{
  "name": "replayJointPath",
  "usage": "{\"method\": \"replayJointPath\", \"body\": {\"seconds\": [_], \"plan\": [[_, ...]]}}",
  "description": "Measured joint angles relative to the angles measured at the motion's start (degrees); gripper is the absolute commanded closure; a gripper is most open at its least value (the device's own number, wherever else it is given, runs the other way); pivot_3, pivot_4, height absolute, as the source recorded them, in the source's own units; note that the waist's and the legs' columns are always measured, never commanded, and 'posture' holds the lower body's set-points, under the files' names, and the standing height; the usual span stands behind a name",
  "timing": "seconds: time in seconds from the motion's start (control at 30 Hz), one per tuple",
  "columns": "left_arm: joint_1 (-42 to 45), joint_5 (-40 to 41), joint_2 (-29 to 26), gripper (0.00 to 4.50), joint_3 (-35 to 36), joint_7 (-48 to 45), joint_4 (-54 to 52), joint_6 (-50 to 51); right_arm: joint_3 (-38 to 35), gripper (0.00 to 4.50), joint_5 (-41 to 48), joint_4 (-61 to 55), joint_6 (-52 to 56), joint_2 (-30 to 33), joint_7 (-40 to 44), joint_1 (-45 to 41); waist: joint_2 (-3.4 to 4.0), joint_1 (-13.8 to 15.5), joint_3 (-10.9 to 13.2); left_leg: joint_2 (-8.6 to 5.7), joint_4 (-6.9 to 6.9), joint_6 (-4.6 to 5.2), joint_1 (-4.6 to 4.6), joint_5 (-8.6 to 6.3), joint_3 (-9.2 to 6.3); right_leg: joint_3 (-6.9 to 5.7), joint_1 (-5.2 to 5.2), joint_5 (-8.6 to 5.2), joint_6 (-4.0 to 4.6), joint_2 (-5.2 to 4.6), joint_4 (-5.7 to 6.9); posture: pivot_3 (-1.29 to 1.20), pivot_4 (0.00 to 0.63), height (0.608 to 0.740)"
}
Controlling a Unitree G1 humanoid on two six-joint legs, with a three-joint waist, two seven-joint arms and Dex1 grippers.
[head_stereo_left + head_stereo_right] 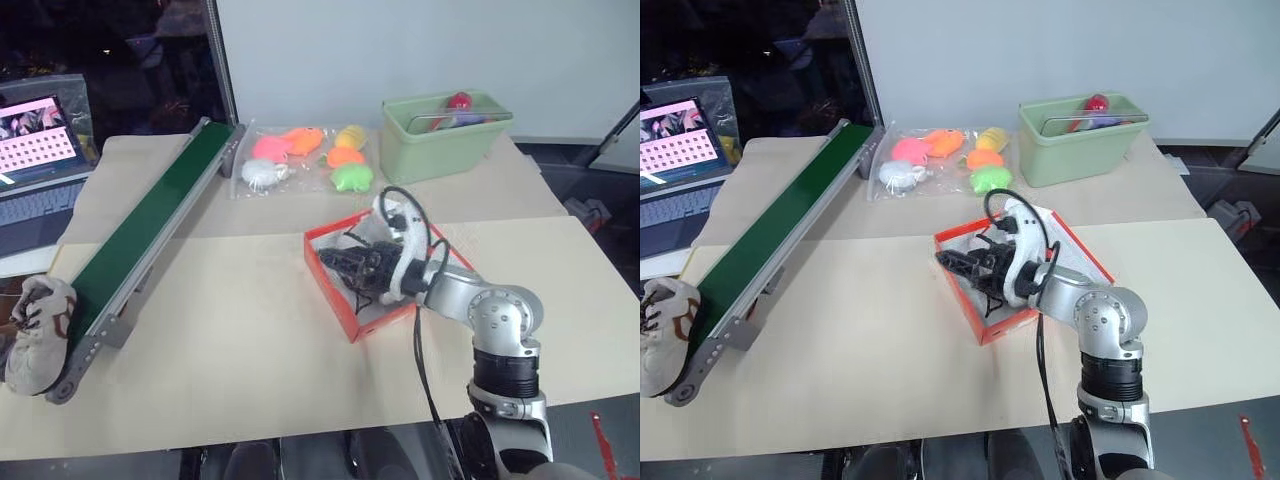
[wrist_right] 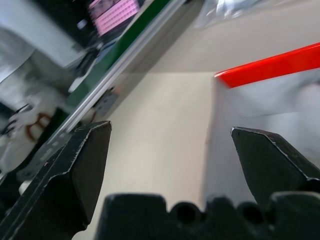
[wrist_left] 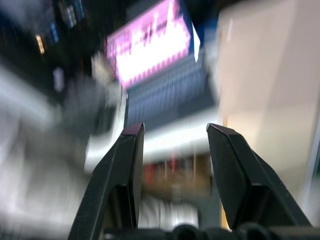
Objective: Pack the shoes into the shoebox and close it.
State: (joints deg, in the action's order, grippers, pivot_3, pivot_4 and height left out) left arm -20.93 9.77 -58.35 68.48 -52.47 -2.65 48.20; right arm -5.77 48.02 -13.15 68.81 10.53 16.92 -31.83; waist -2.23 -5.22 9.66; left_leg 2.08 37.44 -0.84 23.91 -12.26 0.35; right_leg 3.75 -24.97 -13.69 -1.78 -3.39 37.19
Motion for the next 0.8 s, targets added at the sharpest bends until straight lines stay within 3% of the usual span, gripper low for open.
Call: {"method": "replayJointPath", "body": {"seconds": [0.13,0.2,0.37,0.53,0.7,0.8], "plan": [[-1.5,5.1,2.0,2.42,6.6,-4.7,-3.1,3.1,2.5,0.00,-0.2,1.5,-0.2,-1.0,1.5,-0.8,-0.70,1.7,-0.4,0.51,0.03,-0.06,-0.22,0.03,-0.13,-0.48,0.34,0.00,0.31,0.18,-0.11,0.00,0.150,0.729],[-1.6,7.7,2.5,2.42,8.1,-5.5,-5.6,4.0,3.6,0.00,-0.2,1.5,-0.8,-2.2,1.9,-1.1,-0.71,2.0,-0.4,0.52,0.00,-0.07,-0.65,0.02,-0.03,-0.47,0.74,-0.03,0.33,0.04,-0.21,0.00,0.150,0.729],[1.9,15.0,7.2,2.42,8.5,-5.4,-7.0,8.2,4.5,0.00,-0.8,1.5,-1.4,-2.7,1.9,-1.1,-0.73,1.9,-0.4,0.53,-0.19,-0.08,-0.68,0.01,0.14,-0.37,0.67,-0.03,0.34,0.05,-0.19,0.00,0.150,0.729],[-0.4,20.2,11.6,2.42,4.2,-5.7,-9.1,11.0,4.8,0.00,-1.1,1.5,-1.8,-2.9,1.7,-0.9,-0.80,1.3,-0.5,0.62,-0.29,-0.14,-0.65,-0.02,0.16,-0.37,0.57,-0.06,0.40,0.15,-0.16,0.00,0.150,0.729],[-0.3,21.1,11.5,2.42,-0.2,-3.0,-9.5,10.9,4.3,0.00,-1.1,1.5,-1.9,-2.9,1.5,0.0,-0.82,1.3,-0.5,0.64,-0.29,-0.14,-0.77,-0.02,0.17,-0.36,0.63,-0.05,0.47,0.22,-0.13,0.00,0.150,0.729],[1.4,21.2,8.5,2.42,-2.6,-1.5,-8.2,10.7,3.2,0.00,-1.0,1.3,-1.9,-3.4,0.8,0.9,-0.84,1.5,-0.5,0.61,-0.30,-0.14,-0.74,-0.02,0.15,-0.36,0.61,-0.07,0.49,0.25,-0.14,0.00,0.150,0.729]]}}
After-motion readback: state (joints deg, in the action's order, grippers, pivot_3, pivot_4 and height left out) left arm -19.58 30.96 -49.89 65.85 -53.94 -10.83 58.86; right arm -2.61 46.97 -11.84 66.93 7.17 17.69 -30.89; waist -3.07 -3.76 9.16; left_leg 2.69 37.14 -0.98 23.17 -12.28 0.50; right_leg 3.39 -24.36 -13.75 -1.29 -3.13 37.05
